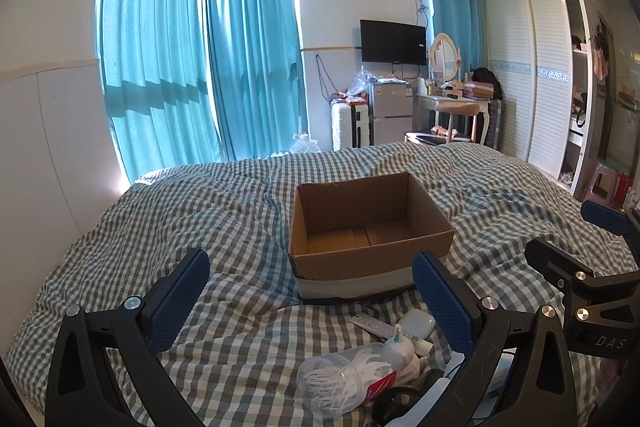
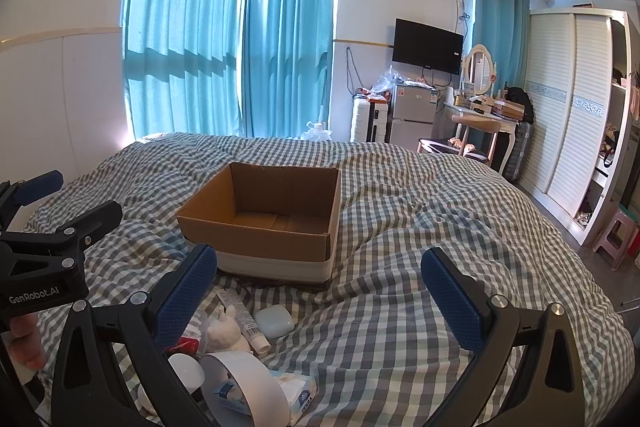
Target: Organize objects
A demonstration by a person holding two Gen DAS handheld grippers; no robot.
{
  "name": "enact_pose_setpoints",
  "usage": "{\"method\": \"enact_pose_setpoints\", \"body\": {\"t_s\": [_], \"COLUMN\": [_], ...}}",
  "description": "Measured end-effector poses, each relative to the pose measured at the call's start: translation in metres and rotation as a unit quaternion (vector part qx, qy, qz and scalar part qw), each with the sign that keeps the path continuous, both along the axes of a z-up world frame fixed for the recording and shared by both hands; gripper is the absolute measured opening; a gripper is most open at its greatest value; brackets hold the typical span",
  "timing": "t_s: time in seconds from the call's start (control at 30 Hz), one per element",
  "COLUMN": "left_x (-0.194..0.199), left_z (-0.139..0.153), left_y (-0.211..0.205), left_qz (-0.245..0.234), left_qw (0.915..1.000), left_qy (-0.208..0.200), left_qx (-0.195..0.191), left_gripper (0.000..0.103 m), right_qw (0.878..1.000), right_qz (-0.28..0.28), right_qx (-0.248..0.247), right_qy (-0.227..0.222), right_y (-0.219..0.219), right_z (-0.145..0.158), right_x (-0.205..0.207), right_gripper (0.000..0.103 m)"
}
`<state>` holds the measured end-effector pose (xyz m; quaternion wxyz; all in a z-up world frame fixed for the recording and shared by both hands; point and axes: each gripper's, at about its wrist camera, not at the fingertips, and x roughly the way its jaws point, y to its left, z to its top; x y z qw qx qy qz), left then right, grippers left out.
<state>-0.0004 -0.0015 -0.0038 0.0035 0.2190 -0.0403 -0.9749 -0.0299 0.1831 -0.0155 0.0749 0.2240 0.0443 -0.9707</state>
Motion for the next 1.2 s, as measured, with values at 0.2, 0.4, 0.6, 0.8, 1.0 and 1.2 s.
{"method": "enact_pose_setpoints", "body": {"t_s": [0.2, 0.4, 0.6, 0.8, 1.0, 1.2], "left_x": [0.002, 0.008, 0.016, 0.026, 0.032, 0.027], "left_z": [0.000, 0.007, 0.018, 0.029, 0.033, 0.018], "left_y": [0.000, -0.001, -0.002, -0.002, -0.005, -0.008], "left_qz": [-0.001, -0.001, -0.004, -0.006, -0.009, -0.010], "left_qw": [1.0000, 1.0000, 0.9998, 0.9996, 0.9996, 0.9998], "left_qy": [-0.002, 0.003, 0.013, 0.024, 0.021, -0.017], "left_qx": [0.005, 0.009, 0.015, 0.015, 0.016, 0.009], "left_gripper": [0.103, 0.103, 0.103, 0.103, 0.103, 0.103], "right_qw": [1.000, 1.000, 1.000, 0.999, 0.999, 0.998], "right_qz": [0.004, 0.008, 0.017, 0.018, 0.023, 0.037], "right_qx": [0.001, 0.002, 0.007, 0.007, 0.013, 0.030], "right_qy": [0.001, 0.011, 0.022, 0.036, 0.041, 0.027], "right_y": [-0.001, -0.003, -0.007, -0.010, -0.013, -0.014], "right_z": [0.002, 0.013, 0.026, 0.038, 0.045, 0.040], "right_x": [0.002, 0.009, 0.022, 0.034, 0.044, 0.048], "right_gripper": [0.102, 0.102, 0.101, 0.101, 0.101, 0.101]}}
